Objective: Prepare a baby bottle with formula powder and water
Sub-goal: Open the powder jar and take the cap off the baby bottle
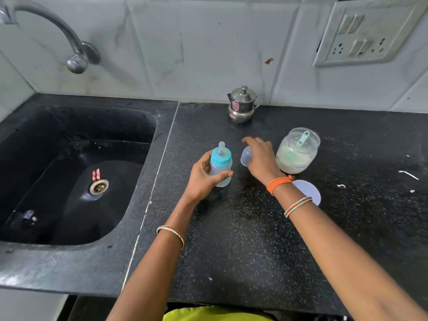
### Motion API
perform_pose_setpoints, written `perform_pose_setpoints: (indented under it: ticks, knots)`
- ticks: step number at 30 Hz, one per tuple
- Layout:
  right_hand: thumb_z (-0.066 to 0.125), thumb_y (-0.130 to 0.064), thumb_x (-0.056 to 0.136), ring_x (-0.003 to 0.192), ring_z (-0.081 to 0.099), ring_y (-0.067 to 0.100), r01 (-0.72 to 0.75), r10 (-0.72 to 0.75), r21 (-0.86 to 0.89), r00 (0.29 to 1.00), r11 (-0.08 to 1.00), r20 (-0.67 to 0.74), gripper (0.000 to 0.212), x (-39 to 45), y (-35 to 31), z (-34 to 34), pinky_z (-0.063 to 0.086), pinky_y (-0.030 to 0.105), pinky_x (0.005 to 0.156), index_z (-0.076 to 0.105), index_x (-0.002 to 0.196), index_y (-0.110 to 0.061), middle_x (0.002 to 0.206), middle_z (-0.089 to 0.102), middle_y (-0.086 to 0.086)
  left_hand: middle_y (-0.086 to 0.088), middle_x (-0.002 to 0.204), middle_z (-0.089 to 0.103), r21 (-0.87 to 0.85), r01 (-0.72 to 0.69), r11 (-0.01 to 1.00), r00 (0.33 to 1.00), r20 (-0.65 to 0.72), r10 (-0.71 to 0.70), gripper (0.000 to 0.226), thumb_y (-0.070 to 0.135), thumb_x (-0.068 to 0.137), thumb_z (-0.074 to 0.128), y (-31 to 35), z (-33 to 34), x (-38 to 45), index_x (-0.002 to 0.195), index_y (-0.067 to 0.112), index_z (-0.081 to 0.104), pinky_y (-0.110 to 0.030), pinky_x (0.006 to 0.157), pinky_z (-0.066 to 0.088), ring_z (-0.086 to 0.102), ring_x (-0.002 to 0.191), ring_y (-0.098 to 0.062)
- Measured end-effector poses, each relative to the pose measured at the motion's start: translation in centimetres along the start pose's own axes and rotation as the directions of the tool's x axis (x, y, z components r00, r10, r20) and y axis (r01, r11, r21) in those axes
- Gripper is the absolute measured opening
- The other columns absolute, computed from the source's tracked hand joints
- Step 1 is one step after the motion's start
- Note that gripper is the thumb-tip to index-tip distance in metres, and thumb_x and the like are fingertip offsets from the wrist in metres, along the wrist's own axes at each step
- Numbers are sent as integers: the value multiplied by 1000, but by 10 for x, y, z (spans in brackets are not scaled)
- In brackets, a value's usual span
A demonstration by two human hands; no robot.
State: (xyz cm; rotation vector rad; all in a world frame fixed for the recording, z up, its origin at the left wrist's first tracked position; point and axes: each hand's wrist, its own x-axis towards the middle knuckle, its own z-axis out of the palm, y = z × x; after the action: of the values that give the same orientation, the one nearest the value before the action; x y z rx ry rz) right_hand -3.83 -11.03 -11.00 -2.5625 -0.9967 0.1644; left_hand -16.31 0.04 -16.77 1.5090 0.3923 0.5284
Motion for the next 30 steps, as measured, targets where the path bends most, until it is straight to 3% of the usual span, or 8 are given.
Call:
perform_pose_setpoints:
  ticks: [4,6,9,14,18,22,25,30]
  knots:
    - [65,1,78,128,35,35,28,-28,-86,1000,996,5,60,-1,-2,4,39,42,102,46,133,-12,141,44,13,0,119,64,44,-15,999,999,-32,17,62,10,67,83,-7,-2,5,121,23,53,-34,100,48,62,111,-16]
    - [65,-4,76,133,32,34,22,-22,-5,999,1000,-42,60,-5,-10,-3,36,41,106,47,133,-12,143,38,14,-1,118,65,66,-11,998,999,-38,13,62,14,66,83,-8,-3,10,120,21,54,-36,99,48,62,110,-17]
    - [66,-19,77,113,51,23,63,-46,291,997,955,-64,49,-14,-34,-22,42,29,86,51,123,-10,123,51,9,-2,113,67,93,-21,995,999,-30,24,58,18,65,83,-6,-5,16,116,19,56,-34,95,51,64,105,-18]
    - [66,-64,73,102,58,30,53,-54,54,998,997,21,69,-8,-63,-25,39,33,71,49,110,-8,113,58,12,1,101,69,129,-33,991,999,-22,36,44,9,69,80,-5,-10,22,107,16,60,-26,85,52,66,93,-9]
    - [63,-57,80,101,59,35,165,-176,-171,983,971,-48,54,-2,-70,-22,37,33,69,53,108,-12,111,62,14,7,84,65,151,-28,988,999,-28,33,37,14,60,75,-1,-6,24,90,28,58,-26,70,50,60,76,-7]
    - [65,-48,79,91,60,30,237,-249,-179,967,955,-48,37,5,-70,-23,35,31,66,54,92,-15,101,66,9,4,85,65,178,-1,984,1000,3,0,37,14,61,72,-3,-2,28,89,31,56,-36,72,52,61,77,-10]
    - [64,-45,81,81,51,24,288,-285,-173,958,942,43,34,14,-69,-24,31,31,71,45,86,-17,96,64,6,9,81,64,192,22,981,999,38,-30,37,8,64,70,1,-2,31,88,32,55,-28,70,51,60,72,-3]
    - [64,-40,82,83,48,21,367,-347,-118,924,923,161,36,23,-66,-28,29,30,72,55,102,-11,95,60,5,4,81,61,167,50,985,985,152,-76,34,2,64,66,8,-5,34,92,16,54,-15,64,49,58,68,3]
